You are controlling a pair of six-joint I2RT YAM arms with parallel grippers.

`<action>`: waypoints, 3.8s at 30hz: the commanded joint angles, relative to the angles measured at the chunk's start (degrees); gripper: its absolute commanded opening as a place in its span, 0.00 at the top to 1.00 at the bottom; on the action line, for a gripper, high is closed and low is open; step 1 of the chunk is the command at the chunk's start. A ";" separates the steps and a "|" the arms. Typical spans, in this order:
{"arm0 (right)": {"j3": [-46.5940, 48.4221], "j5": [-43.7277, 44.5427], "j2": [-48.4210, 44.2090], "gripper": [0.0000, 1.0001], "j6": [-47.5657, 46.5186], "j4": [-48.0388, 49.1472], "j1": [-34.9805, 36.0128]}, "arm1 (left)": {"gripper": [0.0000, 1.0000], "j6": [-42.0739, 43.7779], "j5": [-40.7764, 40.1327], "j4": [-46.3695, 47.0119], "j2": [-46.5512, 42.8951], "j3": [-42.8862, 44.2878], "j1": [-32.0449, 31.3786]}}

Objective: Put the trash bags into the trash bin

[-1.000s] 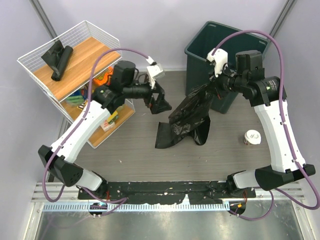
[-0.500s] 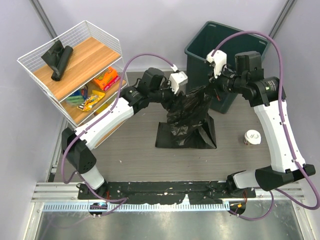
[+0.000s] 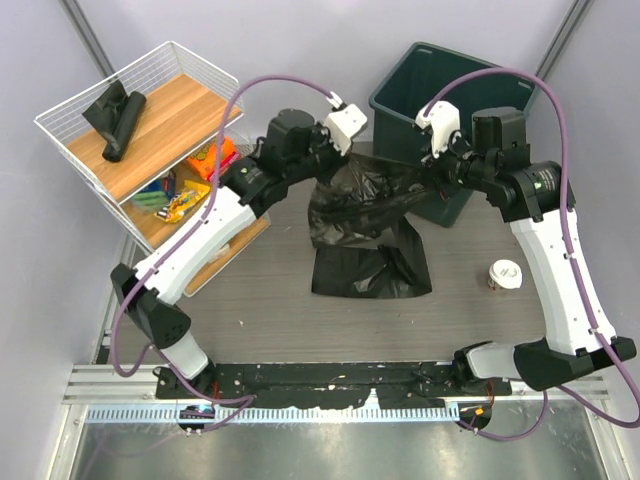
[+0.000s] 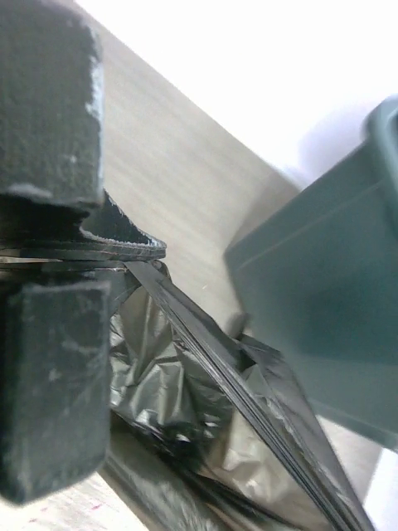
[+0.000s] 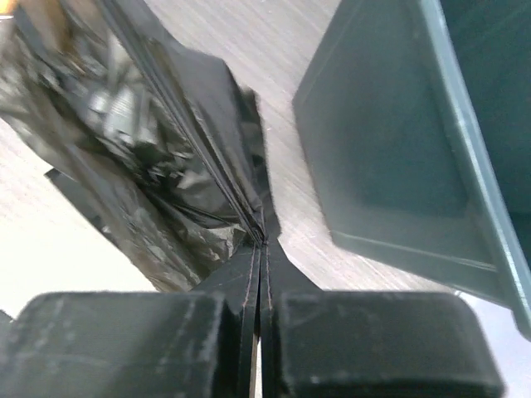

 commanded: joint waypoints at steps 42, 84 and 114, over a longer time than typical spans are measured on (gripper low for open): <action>11.34 -16.01 15.72 0.78 4.72 5.05 8.07 | 1.00 -8.31 6.90 -9.33 -0.45 13.63 -1.64; -2.36 -26.73 10.10 0.38 2.87 14.80 8.95 | 1.00 -13.49 9.54 -5.45 -7.22 6.60 -2.60; 10.29 -22.51 11.68 0.99 0.41 0.66 4.91 | 0.00 22.53 28.96 -28.66 -16.01 1.24 0.56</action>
